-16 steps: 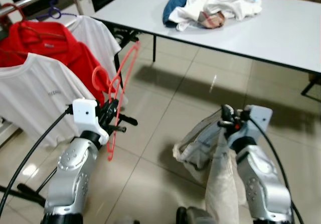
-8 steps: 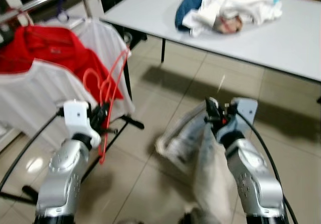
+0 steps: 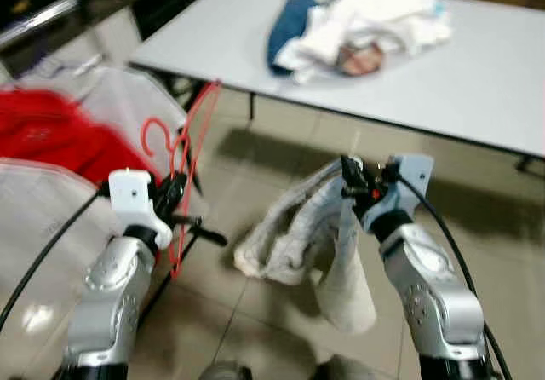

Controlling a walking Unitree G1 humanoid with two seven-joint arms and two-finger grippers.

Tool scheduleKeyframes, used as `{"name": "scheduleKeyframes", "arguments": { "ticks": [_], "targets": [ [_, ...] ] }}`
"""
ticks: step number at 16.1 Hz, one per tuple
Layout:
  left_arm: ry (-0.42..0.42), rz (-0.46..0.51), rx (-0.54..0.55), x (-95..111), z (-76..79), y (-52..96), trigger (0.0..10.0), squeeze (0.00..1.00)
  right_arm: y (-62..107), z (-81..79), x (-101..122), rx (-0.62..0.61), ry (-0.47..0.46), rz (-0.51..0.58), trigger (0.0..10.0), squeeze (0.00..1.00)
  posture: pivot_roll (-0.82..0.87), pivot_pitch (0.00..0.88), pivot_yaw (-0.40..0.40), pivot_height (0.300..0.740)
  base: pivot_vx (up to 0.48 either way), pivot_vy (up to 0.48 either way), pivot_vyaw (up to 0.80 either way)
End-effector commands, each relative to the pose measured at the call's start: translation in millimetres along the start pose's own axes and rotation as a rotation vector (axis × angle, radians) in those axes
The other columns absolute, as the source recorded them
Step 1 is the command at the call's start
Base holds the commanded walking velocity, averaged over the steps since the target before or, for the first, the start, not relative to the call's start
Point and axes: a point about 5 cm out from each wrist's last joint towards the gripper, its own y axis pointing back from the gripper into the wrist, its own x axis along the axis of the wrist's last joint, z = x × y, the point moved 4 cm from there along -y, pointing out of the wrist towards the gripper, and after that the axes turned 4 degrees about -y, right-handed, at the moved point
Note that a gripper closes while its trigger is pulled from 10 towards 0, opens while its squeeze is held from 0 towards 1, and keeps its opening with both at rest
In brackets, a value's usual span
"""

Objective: Hang hanger

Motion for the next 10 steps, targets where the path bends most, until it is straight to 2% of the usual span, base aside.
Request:
{"name": "scheduleKeyframes", "arguments": {
  "ticks": [1, 2, 4, 6, 9, 10],
  "targets": [
    [0.003, 0.008, -0.018, 2.9, 6.2, -1.8, 10.0, 0.00, 0.5, -2.0, 23.7, 0.017, 0.016, 0.074, 10.0, 0.00, -0.09, 0.120, 0.035, 0.740, 0.409, 0.000, -0.80],
    [0.002, 0.009, -0.017, 3.2, 5.8, -1.8, 10.0, 0.00, -0.2, -3.6, 26.9, 0.025, 0.017, 0.080, 10.0, 0.00, -0.08, 0.120, 0.036, 0.740, 0.412, 0.000, -0.80],
    [-0.001, 0.011, -0.012, 4.7, 3.6, -2.0, 10.0, 0.00, -3.6, -7.8, 44.5, 0.042, 0.024, 0.117, 10.0, 0.00, -0.09, 0.119, 0.038, 0.740, 0.414, 0.000, 0.00],
    [-0.003, 0.013, -0.011, 5.6, 2.8, -2.1, 10.0, 0.00, -4.6, -8.0, 52.0, 0.044, 0.029, 0.134, 10.0, 0.00, -0.09, 0.119, 0.037, 0.740, 0.412, 0.000, 0.00],
    [-0.010, 0.047, 0.011, 15.8, -2.5, -3.8, 10.0, 0.00, -6.9, -13.1, 89.6, 0.068, 0.050, 0.224, 10.0, 0.00, -0.09, 0.119, 0.036, 0.740, 0.414, 0.000, 0.00],
    [-0.006, 0.063, 0.021, 20.5, -4.8, -5.0, 10.0, 0.00, -8.2, -17.8, 109.6, 0.092, 0.075, 0.275, 10.0, 0.00, -0.09, 0.117, 0.035, 0.740, 0.412, 0.000, 0.00]
  ]
}}
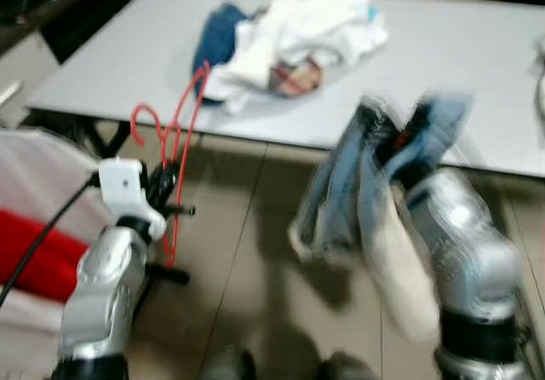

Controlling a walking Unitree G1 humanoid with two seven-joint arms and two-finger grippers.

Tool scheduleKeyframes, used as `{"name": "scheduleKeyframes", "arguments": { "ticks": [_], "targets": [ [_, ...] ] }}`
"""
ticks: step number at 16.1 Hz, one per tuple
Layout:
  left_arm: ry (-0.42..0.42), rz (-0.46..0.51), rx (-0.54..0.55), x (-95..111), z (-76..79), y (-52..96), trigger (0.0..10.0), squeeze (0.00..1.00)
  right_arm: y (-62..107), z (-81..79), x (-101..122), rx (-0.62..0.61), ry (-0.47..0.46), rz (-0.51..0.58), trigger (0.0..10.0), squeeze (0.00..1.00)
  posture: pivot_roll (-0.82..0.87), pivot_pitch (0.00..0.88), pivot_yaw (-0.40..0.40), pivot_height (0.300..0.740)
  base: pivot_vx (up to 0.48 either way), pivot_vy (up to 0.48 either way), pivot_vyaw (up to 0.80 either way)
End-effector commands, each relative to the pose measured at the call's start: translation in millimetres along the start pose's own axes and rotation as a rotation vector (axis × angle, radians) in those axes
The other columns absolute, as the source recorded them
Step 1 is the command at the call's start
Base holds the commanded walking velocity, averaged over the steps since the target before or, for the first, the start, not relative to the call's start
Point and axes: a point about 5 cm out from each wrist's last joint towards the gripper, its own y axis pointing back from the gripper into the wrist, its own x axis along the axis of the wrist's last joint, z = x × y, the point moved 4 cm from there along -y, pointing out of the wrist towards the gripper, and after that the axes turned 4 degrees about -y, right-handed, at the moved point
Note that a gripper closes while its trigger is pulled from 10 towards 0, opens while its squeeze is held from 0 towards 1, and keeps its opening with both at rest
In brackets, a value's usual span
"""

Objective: Hang hanger

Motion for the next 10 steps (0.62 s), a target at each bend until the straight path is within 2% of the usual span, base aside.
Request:
{"name": "scheduleKeyframes", "arguments": {
  "ticks": [1, 3, 6, 8, 10],
  "targets": [
    [0.012, 0.024, 0.006, 6.8, 0.3, -0.7, 10.0, 0.00, -1.7, -6.3, 33.6, 0.038, 0.018, 0.105, 10.0, 0.00, -0.09, 0.117, 0.035, 0.740, 0.409, 0.000, 0.00],
    [0.013, 0.041, 0.014, 12.4, -2.0, -2.3, 10.0, 0.00, -10.0, -9.7, 88.9, 0.085, 0.056, 0.250, 10.0, 0.00, -0.09, 0.116, 0.035, 0.740, 0.409, 0.000, 0.00],
    [0.010, 0.057, 0.020, 18.5, -4.2, -3.2, 10.0, 0.00, -10.7, -14.9, 134.7, 0.103, 0.082, 0.371, 10.0, 0.00, -0.09, 0.105, 0.030, 0.740, 0.411, 0.000, 0.00],
    [0.007, 0.071, 0.022, 23.4, -5.5, -4.7, 10.0, 0.00, -9.1, -19.0, 152.1, 0.119, 0.083, 0.418, 10.0, 0.00, -0.09, 0.101, 0.032, 0.740, 0.411, 0.000, 0.00],
    [0.003, 0.085, 0.018, 29.0, -5.2, -7.0, 10.0, 0.00, -10.7, -16.5, 146.9, 0.120, 0.097, 0.378, 10.0, 0.00, -0.09, 0.097, 0.033, 0.740, 0.411, 0.000, 0.00]
  ]
}}
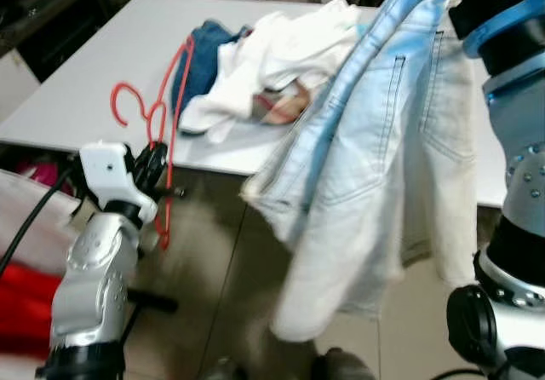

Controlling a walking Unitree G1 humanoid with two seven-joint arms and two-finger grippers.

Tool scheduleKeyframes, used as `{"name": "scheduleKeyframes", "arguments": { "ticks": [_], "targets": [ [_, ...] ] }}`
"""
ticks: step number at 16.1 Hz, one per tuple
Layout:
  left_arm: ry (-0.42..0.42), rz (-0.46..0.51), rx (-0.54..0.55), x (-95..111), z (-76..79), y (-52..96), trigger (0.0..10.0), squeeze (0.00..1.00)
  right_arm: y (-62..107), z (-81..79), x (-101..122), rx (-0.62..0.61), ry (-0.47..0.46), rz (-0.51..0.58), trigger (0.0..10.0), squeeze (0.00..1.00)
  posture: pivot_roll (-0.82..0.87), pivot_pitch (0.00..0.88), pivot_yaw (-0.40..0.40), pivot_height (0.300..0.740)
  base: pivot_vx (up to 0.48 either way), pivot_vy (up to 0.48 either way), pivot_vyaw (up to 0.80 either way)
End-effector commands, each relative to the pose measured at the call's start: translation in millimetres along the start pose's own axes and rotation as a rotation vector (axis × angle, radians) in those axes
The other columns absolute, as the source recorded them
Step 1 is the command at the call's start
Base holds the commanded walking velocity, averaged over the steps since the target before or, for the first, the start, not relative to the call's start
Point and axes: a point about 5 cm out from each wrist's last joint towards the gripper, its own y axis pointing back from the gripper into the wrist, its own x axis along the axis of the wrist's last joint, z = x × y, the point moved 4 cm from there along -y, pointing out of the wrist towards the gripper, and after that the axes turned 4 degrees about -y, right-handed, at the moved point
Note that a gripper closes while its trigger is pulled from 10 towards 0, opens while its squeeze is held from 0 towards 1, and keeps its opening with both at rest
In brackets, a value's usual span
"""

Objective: Hang hanger

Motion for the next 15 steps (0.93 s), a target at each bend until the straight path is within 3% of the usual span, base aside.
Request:
{"name": "scheduleKeyframes", "arguments": {
  "ticks": [1, 6, 10, 13, 15],
  "targets": [
    [-0.009, 0.006, -0.006, 4.4, 0.0, -0.3, 10.0, 0.00, 2.2, 3.1, 7.5, -0.009, 0.013, 0.023, 10.0, 0.00, -0.09, 0.097, 0.033, 0.740, 0.409, 0.000, 0.00],
    [-0.006, 0.022, -0.027, 10.3, 5.3, -2.8, 10.0, 0.00, 4.6, 24.8, -13.8, -0.105, 0.039, -0.085, 10.0, 0.00, -0.09, 0.087, 0.034, 0.740, 0.407, 0.000, 0.00],
    [0.000, 0.015, -0.030, 8.3, 7.6, -1.2, 10.0, 0.00, 5.3, 26.6, -22.8, -0.110, 0.026, -0.126, 10.0, 0.00, -0.09, 0.092, 0.027, 0.740, 0.405, 0.000, -0.60],
    [-0.001, 0.011, -0.028, 8.1, 6.2, -0.6, 10.0, 0.00, 4.7, 25.9, -24.1, -0.105, 0.019, -0.129, 10.0, 0.00, -0.09, 0.097, 0.027, 0.740, 0.402, 0.000, 0.00],
    [0.013, -0.008, -0.060, 3.6, 12.1, -0.4, 10.0, 0.00, -2.0, 42.0, -30.7, -0.184, 0.010, -0.138, 10.0, 0.00, -0.10, 0.100, 0.028, 0.740, 0.341, 0.000, 0.00]
  ]
}}
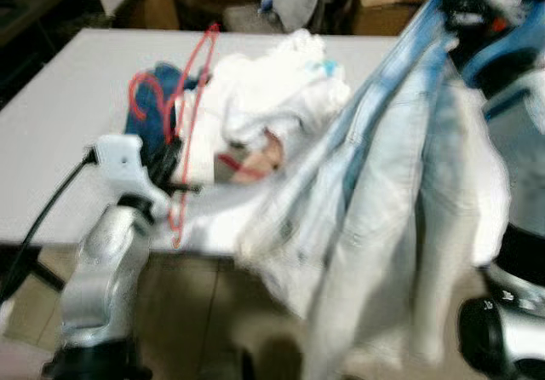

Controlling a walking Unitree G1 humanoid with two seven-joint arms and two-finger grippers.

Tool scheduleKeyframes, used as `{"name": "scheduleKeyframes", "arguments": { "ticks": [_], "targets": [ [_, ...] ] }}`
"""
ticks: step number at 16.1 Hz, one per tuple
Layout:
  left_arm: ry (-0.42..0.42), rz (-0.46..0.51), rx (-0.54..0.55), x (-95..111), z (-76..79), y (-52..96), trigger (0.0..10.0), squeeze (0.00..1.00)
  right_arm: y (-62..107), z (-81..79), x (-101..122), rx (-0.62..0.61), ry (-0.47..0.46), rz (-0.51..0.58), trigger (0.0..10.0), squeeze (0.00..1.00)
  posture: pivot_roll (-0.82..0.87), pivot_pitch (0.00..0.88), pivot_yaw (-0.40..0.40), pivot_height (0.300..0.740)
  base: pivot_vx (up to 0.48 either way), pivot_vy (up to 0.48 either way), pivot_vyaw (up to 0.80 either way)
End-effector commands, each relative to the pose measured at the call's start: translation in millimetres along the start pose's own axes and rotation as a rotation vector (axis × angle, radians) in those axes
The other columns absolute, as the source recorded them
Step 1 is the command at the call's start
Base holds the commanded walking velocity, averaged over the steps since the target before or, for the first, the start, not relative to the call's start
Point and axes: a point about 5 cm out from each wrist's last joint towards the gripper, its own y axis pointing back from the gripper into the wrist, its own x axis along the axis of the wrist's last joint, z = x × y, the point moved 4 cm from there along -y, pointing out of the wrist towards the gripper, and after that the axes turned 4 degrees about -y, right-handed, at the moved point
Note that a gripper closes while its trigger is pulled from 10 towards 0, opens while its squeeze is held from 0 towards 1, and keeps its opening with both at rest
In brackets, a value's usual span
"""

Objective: Hang hanger

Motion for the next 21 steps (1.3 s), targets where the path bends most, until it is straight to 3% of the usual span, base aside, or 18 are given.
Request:
{"name": "scheduleKeyframes", "arguments": {
  "ticks": [1, 2, 4, 5, 6, 7, 9, 10, 11, 12, 13, 14, 15, 16, 17, 18, 19, 21],
  "targets": [
    [0.010, -0.001, -0.039, 0.2, 9.1, -0.9, 10.0, 0.00, -10.0, 12.3, 16.3, -0.056, 0.033, 0.062, 10.0, 0.00, -0.10, 0.100, 0.028, 0.740, 0.000, 0.000, 0.00],
    [0.011, -0.004, -0.039, -0.5, 10.0, -1.3, 10.0, 0.00, -13.9, 12.2, 16.0, -0.053, 0.035, 0.060, 10.0, 0.00, -0.10, 0.100, 0.030, 0.740, 0.000, 0.000, 0.00],
    [0.006, 0.010, -0.019, 1.3, 8.4, -4.0, 10.0, 0.00, -55.1, -21.8, 42.4, 0.119, 0.149, 0.121, 10.0, 0.00, -0.11, 0.101, 0.034, 0.740, 0.000, 0.000, 0.00],
    [0.003, 0.013, -0.011, 2.0, 6.5, -4.8, 10.0, 0.00, -70.0, -32.4, 63.0, 0.154, 0.209, 0.181, 10.0, 0.00, -0.10, 0.100, 0.036, 0.740, 0.000, 0.000, 0.00],
    [-0.006, 0.014, -0.005, 3.1, 3.7, -4.3, 10.0, 0.00, -82.8, -41.3, 102.8, 0.159, 0.267, 0.301, 10.0, 0.00, -0.10, 0.100, 0.035, 0.740, 0.000, 0.000, 0.00],
    [-0.011, 0.018, 0.006, 4.9, 0.5, -2.9, 10.0, 0.00, -84.3, -52.1, 146.4, 0.170, 0.288, 0.437, 10.0, 0.00, -0.09, 0.098, 0.024, 0.740, 0.000, 0.000, 0.00],
    [-0.013, 0.031, 0.042, 8.1, -7.3, 1.3, 10.0, 0.00, -61.5, -81.6, 222.0, 0.265, 0.294, 0.716, 10.0, 0.00, -0.08, 0.096, 0.008, 0.740, 0.000, 0.000, 0.00],
    [-0.013, 0.036, 0.053, 8.5, -9.2, 2.3, 10.0, 0.00, -56.9, -90.1, 226.9, 0.304, 0.318, 0.752, 10.0, 0.00, -0.08, 0.093, 0.002, 0.740, 0.000, 0.000, 0.00],
    [-0.013, 0.042, 0.063, 8.9, -10.5, 2.7, 10.0, 0.00, -58.7, -101.1, 213.5, 0.375, 0.363, 0.745, 10.0, 0.00, -0.09, 0.093, 0.001, 0.740, 0.000, 0.000, 0.00],
    [-0.014, 0.045, 0.066, 9.2, -10.2, 2.3, 10.0, 0.00, -67.0, -105.9, 178.9, 0.420, 0.429, 0.679, 10.0, 0.00, -0.08, 0.097, -0.003, 0.740, 0.000, 0.000, 0.00],
    [-0.014, 0.045, 0.068, 8.4, -9.2, 2.7, 10.0, 0.00, -76.3, -103.3, 82.2, 0.481, 0.547, 0.483, 10.0, 0.00, -0.08, 0.103, -0.005, 0.740, 0.000, 0.000, 0.00],
    [-0.016, 0.039, 0.071, 6.5, -9.4, 4.6, 10.0, 0.00, -73.4, -95.4, 30.5, 0.492, 0.540, 0.371, 10.0, 0.00, -0.08, 0.104, -0.005, 0.740, 0.000, 0.000, 0.00],
    [-0.017, 0.035, 0.072, 5.5, -9.7, 5.5, 10.0, 0.00, -71.1, -91.2, 11.4, 0.489, 0.521, 0.326, 10.0, 0.00, -0.08, 0.104, -0.005, 0.740, 0.000, 0.000, 0.00],
    [-0.022, 0.025, 0.077, 3.0, -10.8, 8.1, 10.0, 0.00, -55.6, -74.2, -53.4, 0.484, 0.571, 0.177, 10.0, 0.00, -0.08, 0.112, -0.006, 0.740, 0.000, 0.000, 0.00],
    [-0.029, 0.016, 0.079, 0.6, -12.2, 9.7, 10.0, 0.00, -27.4, -49.9, -125.1, 0.455, 0.546, -0.029, 10.0, 0.00, -0.08, 0.115, -0.002, 0.740, 0.000, 0.000, 0.00],
    [-0.033, 0.010, 0.078, -0.4, -12.6, 9.7, 10.0, 0.00, -3.5, -33.9, -168.5, 0.420, 0.492, -0.175, 10.0, 0.00, -0.08, 0.118, 0.005, 0.740, 0.000, 0.000, 0.00],
    [-0.039, 0.005, 0.075, -0.9, -12.5, 8.8, 10.0, 0.00, 16.0, -22.4, -195.2, 0.387, 0.459, -0.271, 10.0, 0.00, -0.07, 0.120, 0.006, 0.740, 0.000, 0.000, 0.00],
    [-0.039, -0.012, 0.066, -3.9, -10.9, 6.9, 10.0, 0.00, 33.2, -5.5, -216.2, 0.299, 0.348, -0.382, 10.0, 0.00, -0.08, 0.118, 0.015, 0.740, 0.000, 0.000, 0.00]
  ]
}}
